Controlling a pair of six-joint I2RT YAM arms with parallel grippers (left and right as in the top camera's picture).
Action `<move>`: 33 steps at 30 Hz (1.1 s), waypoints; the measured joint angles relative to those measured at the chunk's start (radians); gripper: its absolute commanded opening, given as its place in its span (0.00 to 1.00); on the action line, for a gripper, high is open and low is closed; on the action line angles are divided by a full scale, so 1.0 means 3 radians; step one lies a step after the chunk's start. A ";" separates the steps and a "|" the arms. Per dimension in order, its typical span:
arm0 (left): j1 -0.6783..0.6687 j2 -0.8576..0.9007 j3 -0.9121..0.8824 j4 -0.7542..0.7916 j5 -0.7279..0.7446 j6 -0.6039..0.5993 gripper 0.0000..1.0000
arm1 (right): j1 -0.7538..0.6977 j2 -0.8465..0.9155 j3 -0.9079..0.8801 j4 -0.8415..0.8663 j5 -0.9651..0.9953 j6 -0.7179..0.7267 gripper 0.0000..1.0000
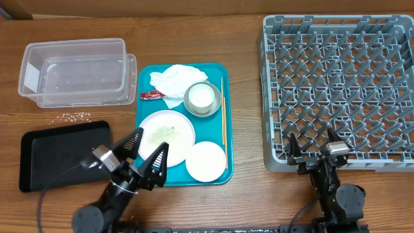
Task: Sort waste into correct bins and load items into the dishwasher
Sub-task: 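Reach the left gripper over the teal tray to the white napkin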
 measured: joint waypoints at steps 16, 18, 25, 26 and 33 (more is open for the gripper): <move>-0.0201 0.3761 0.4242 -0.3651 -0.0043 0.1713 1.00 | 0.0000 0.0000 0.0000 0.0000 0.0000 -0.0003 1.00; -0.0201 0.4096 0.4512 -0.3780 0.0032 0.1798 1.00 | 0.0000 0.0000 0.0000 0.0000 -0.0001 -0.0001 1.00; -0.0278 0.4968 0.4799 -0.3905 0.0006 0.1836 1.00 | 0.0000 0.0000 0.0000 0.0001 -0.0001 -0.0001 1.00; -0.0323 0.5063 0.4856 -0.3980 -0.0156 0.1798 1.00 | 0.0000 0.0000 0.0000 0.0000 -0.0001 0.0000 1.00; -0.0738 0.5398 0.5207 -0.4012 -0.1395 0.1548 1.00 | 0.0000 0.0000 0.0000 0.0000 -0.0001 0.0001 1.00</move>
